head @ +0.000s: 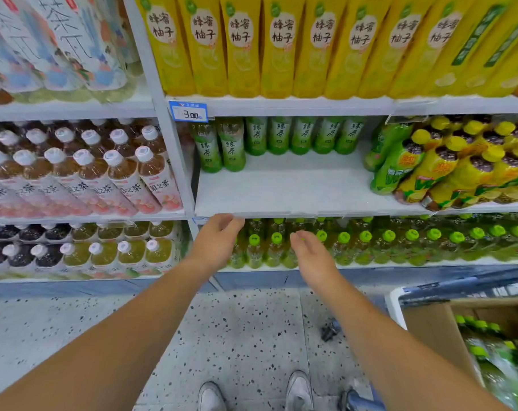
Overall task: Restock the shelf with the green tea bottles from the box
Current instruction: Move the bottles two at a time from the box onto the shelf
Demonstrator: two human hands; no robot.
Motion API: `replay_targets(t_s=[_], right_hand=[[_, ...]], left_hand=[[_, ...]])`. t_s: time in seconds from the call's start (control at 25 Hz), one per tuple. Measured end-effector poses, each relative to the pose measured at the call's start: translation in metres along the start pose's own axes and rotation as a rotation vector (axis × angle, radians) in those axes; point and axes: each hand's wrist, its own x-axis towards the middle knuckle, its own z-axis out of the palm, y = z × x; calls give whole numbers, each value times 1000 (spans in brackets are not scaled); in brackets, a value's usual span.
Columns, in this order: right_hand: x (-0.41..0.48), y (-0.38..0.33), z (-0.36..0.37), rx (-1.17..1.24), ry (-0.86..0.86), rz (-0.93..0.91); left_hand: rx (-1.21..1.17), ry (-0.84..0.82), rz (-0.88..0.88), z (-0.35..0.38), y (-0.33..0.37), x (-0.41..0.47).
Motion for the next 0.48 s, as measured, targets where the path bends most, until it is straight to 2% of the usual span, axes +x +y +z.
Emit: replay_targets(t_s=[0.16, 0.28, 0.48], right_hand=[[-81, 12, -46, 145, 22, 108], [-130, 21, -83, 157, 57, 151], [-202, 26, -125, 126, 275, 162]], left_hand=[[-53, -91, -31, 12, 16, -68], [-116, -148, -62, 25, 26, -106], [-90, -285, 30, 63, 49, -145]])
